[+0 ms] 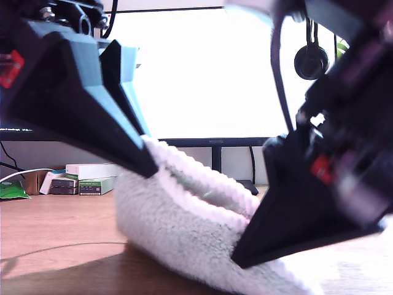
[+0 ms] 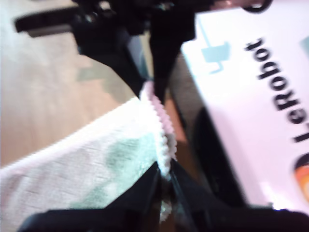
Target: Fold the tea towel to a neat square and place it to the right
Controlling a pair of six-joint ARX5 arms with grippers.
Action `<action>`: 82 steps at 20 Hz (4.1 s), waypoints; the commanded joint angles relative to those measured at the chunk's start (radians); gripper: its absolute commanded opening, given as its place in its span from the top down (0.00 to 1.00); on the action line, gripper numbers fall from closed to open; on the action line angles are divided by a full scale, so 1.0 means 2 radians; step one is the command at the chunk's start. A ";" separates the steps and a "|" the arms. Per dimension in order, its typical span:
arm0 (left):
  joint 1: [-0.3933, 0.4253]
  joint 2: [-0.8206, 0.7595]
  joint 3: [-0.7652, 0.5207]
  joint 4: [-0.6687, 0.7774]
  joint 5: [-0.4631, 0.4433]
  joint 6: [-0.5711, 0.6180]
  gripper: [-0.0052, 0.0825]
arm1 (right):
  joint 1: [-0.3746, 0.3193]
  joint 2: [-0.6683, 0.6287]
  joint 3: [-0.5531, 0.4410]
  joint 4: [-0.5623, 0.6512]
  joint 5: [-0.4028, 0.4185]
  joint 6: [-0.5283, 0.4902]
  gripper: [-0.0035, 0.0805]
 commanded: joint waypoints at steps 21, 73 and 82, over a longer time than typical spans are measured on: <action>-0.050 -0.021 0.000 -0.068 0.006 -0.101 0.97 | -0.019 0.014 0.136 -0.233 -0.076 -0.034 0.97; 0.163 0.116 0.000 0.137 -0.051 -0.047 0.57 | -0.140 0.235 0.240 -0.085 0.009 -0.082 0.49; 0.164 0.049 0.000 0.134 -0.108 -0.107 0.47 | -0.140 0.207 0.297 -0.179 -0.001 -0.085 0.49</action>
